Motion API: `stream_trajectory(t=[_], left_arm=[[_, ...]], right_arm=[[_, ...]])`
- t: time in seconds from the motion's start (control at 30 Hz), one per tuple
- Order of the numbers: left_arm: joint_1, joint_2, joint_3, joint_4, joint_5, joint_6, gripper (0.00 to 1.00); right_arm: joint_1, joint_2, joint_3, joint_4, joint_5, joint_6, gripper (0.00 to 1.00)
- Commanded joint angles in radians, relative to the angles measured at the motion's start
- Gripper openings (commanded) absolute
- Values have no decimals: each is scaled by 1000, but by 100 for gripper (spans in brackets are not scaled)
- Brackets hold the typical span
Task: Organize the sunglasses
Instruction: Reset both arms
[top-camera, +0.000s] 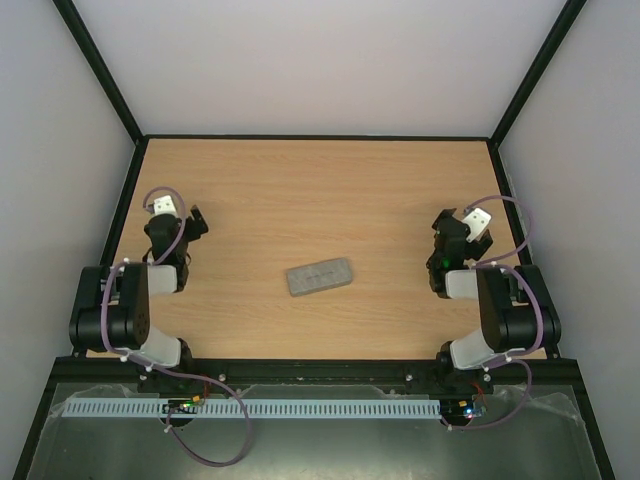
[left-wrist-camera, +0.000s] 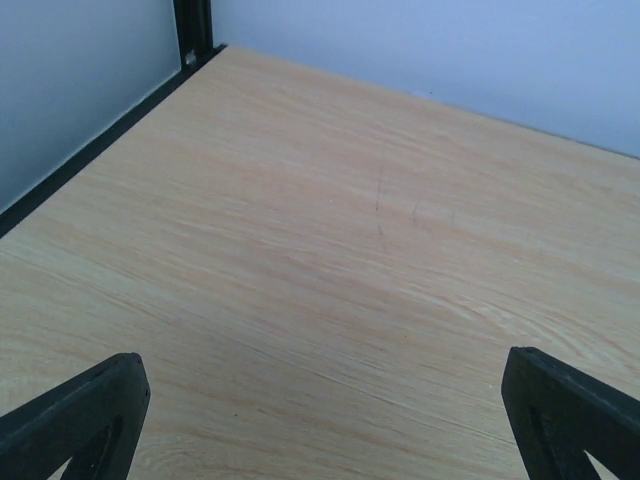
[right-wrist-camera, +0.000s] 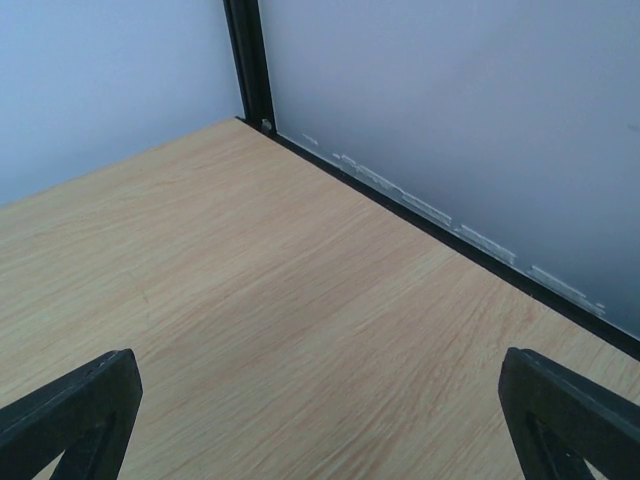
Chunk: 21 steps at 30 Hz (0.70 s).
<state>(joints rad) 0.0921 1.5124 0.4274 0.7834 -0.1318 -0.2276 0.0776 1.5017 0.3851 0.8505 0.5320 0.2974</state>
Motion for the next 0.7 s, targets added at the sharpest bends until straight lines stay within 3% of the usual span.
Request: stream_trajectory(t=[0.0,0.1,0.33,0.47,0.57,0.67], left_arm=[[-6,-26,-62,197,36,57,99],[-32,-24,-61,198,-20,66,100],[-84,25,10,120,-123,86,100],[-99,-8,-79,254,-138,103,100],[-103,-21,-153,375,-128,107,99],[-104,10,-198,479,0,167,99]], right_arm=[[1,4,-28,151,-3,-36,99],[5,-30,-105,267,-18,-49,99],[12,-10,-84,254,-40,-71,99],[19,-26,-127,315,-45,-81,98],[27,-52,-216,463,-69,-105,99],[29,-52,-267,550,-95,-121,98]])
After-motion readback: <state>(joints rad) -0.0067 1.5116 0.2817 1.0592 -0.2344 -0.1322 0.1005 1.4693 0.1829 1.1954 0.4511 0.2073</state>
